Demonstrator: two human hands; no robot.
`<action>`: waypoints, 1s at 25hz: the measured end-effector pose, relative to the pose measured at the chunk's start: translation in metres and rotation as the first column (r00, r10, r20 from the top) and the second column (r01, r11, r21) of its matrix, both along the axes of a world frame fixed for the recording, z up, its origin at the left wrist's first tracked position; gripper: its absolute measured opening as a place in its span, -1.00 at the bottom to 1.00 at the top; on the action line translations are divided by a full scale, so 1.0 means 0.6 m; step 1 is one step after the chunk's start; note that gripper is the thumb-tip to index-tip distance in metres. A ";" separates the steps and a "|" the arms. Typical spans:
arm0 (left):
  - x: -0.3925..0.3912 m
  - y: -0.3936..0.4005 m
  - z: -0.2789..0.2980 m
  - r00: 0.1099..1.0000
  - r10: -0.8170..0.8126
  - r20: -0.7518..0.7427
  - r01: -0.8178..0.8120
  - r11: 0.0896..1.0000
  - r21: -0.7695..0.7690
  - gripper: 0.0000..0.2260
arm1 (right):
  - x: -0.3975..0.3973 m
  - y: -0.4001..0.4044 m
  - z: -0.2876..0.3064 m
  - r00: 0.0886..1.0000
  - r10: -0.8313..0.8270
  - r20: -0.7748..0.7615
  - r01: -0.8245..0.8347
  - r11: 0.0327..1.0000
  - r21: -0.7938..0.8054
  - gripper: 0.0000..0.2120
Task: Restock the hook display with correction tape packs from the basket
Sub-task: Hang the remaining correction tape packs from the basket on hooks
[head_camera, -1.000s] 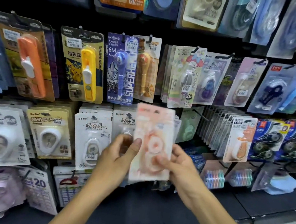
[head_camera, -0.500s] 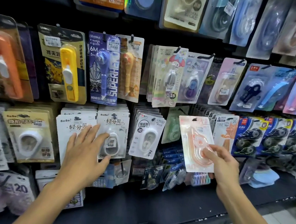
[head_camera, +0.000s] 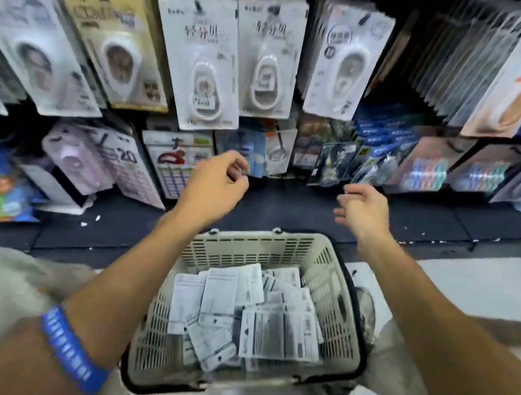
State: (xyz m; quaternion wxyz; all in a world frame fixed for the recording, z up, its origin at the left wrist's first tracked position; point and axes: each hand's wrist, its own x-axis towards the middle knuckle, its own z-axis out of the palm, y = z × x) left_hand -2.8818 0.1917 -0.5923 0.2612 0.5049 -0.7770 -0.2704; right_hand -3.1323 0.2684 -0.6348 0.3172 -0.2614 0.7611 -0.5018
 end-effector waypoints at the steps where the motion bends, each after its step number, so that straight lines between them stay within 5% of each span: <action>1: 0.017 0.012 -0.054 0.987 -0.079 0.142 0.056 0.985 0.162 -0.87 | 0.030 0.010 -0.055 0.973 0.222 -0.063 -0.214 0.970 0.113 -0.84; 3: 0.070 0.049 -0.167 0.875 -0.288 0.389 0.087 0.884 0.459 -0.79 | 0.077 0.043 -0.173 0.692 0.714 -0.106 -0.581 0.638 0.506 -0.77; 5: 0.128 0.092 -0.263 0.731 -0.490 0.475 0.052 0.734 0.678 -0.73 | 0.093 0.083 -0.278 0.391 0.921 0.004 -0.597 0.250 0.762 -0.50; 7: 0.162 0.118 -0.325 0.667 -0.590 0.455 0.048 0.643 0.764 -0.73 | 0.087 0.100 -0.334 0.344 0.939 0.010 -0.545 0.191 0.816 -0.22; 9: 0.165 0.120 -0.360 0.738 -0.528 0.421 0.045 0.661 0.749 -0.75 | 0.078 0.077 -0.365 0.266 0.964 -0.017 -0.523 0.160 0.837 0.01; 12: 0.140 0.112 -0.386 0.837 -0.375 0.398 -0.002 0.725 0.689 -0.78 | 0.082 0.028 -0.385 0.076 0.995 0.066 -0.496 -0.020 0.868 0.19; 18: 0.117 0.096 -0.419 0.904 -0.268 0.333 -0.048 0.711 0.702 -0.81 | 0.090 0.003 -0.407 0.103 0.846 0.522 -0.668 -0.330 0.667 -0.05; 22: 0.120 0.102 -0.418 0.903 -0.271 0.334 -0.058 0.693 0.719 -0.80 | 0.129 0.037 -0.415 0.093 0.842 0.532 -0.712 -0.317 0.627 0.08; 25: 0.124 0.104 -0.409 0.924 -0.231 0.305 -0.079 0.666 0.742 -0.81 | 0.120 0.034 -0.394 0.137 0.813 0.566 -0.756 -0.284 0.591 -0.09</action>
